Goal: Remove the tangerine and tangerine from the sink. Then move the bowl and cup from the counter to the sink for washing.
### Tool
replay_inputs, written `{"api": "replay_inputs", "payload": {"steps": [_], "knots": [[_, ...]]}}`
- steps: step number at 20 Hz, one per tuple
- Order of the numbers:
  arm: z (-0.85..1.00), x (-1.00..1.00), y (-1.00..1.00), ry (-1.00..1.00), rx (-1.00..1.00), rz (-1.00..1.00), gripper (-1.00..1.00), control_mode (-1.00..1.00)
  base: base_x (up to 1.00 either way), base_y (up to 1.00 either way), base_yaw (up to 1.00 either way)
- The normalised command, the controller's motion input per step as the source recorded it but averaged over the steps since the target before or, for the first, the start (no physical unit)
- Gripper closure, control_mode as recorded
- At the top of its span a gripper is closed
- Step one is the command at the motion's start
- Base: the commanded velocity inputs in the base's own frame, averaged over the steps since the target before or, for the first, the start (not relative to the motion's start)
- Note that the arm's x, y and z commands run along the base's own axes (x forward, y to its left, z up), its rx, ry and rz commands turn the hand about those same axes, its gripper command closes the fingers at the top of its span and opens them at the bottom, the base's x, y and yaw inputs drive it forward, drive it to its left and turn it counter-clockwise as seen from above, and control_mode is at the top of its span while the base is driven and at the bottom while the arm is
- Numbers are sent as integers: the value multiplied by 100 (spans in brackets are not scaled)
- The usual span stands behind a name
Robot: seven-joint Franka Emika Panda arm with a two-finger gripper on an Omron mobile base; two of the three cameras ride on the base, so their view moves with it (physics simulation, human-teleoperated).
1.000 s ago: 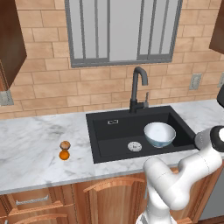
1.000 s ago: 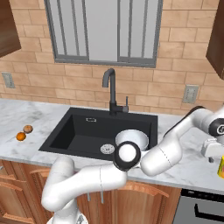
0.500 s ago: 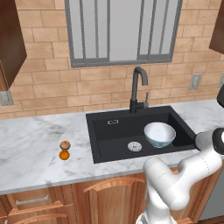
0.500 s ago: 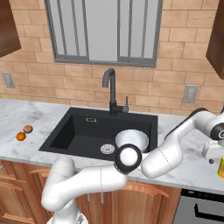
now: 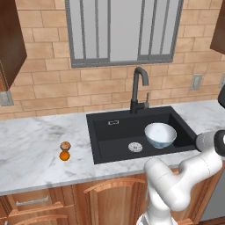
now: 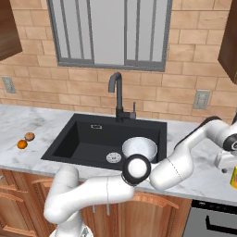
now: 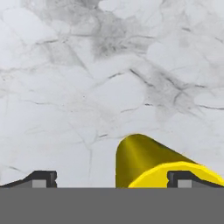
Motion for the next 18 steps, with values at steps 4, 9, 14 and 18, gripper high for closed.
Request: {"api": "replay_inputs", "payload": {"steps": [4, 9, 14, 18], "knots": [[0, 15, -22, -2, 0, 0, -100, -100, 0, 0, 0], [0, 11, -23, -2, 1, 0, -100, -100, 0, 0, 0], [-2, 3, -17, 0, 6, 0, -100, -100, 0, 0, 0], [0, -2, -7, 0, 9, 0, -100, -100, 0, 0, 0]]}}
